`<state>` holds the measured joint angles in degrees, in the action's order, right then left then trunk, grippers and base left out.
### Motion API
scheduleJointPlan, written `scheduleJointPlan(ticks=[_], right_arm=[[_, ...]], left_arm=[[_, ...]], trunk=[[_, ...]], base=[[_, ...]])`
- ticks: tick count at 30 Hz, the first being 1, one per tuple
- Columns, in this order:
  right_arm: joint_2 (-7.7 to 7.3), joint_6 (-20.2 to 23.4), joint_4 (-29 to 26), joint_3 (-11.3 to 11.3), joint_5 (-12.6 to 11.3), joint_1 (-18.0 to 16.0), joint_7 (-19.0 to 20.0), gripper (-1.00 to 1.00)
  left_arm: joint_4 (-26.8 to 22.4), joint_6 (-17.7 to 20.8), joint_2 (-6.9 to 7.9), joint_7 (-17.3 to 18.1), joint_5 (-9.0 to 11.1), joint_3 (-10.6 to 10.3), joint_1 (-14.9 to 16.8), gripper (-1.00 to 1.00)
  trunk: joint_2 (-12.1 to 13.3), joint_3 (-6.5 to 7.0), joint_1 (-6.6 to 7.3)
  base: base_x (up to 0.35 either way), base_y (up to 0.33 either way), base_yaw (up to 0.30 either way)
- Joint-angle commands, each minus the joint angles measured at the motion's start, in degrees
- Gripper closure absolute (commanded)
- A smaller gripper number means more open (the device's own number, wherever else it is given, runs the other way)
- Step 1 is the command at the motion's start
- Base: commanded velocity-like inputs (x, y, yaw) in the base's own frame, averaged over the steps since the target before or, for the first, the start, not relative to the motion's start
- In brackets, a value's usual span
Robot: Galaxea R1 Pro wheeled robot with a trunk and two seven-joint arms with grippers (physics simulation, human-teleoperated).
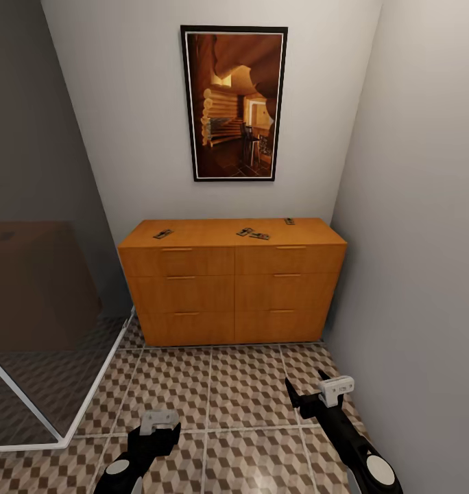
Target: Take the four mousetraps from the cabinet in the bathroom and place them on the bathroom floor. Make sure all four end up on the same floor surface, and ensure that at least two of them are either under or directly next to the same bathroom sink.
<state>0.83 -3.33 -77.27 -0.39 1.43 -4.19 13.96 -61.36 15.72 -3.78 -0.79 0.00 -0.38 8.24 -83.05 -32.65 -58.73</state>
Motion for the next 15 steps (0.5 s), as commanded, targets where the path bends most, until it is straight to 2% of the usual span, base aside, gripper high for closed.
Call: scheduleJointPlan(ticks=[1, 7, 9, 14, 15], right_arm=[[0.03, -0.3, 0.0, -0.1, 0.1, 0.0, 0.2, -1.0], [0.1, -0.4, 0.0, -0.2, 0.1, 0.0, -0.3, -1.0], [0.04, -0.1, 0.0, -0.2, 0.1, 0.0, -1.8, -1.0], [-0.06, 2.0, -1.7, -0.2, 0.2, -0.2, -7.6, -1.0], [-0.08, 4.0, -3.4, -0.2, 0.2, -0.5, -10.7, -1.0]], left_arm=[[0.2, 0.3, 0.0, -0.1, 0.0, 0.0, 0.0, -1.0], [1.5, 0.2, 0.01, -0.1, -0.1, 0.0, 0.0, -1.0], [2.0, 0.2, 0.02, -0.1, -0.1, 0.0, 0.0, -1.0], [3.6, 0.2, 0.01, -0.1, -0.1, -0.1, 0.0, -1.0], [4.5, 0.1, 0.0, -0.1, -0.1, -0.1, 0.0, -1.0]], trunk=[[0.0, -0.05, 0.0], [0.0, -0.05, 0.0], [0.0, -0.05, 0.0], [0.0, -0.05, 0.0], [0.0, -0.05, 0.0]], base=[[0.0, 0.0, 0.0], [0.0, 0.0, 0.0], [0.0, 0.0, 0.0], [0.0, 0.0, 0.0], [0.0, 0.0, 0.0]])
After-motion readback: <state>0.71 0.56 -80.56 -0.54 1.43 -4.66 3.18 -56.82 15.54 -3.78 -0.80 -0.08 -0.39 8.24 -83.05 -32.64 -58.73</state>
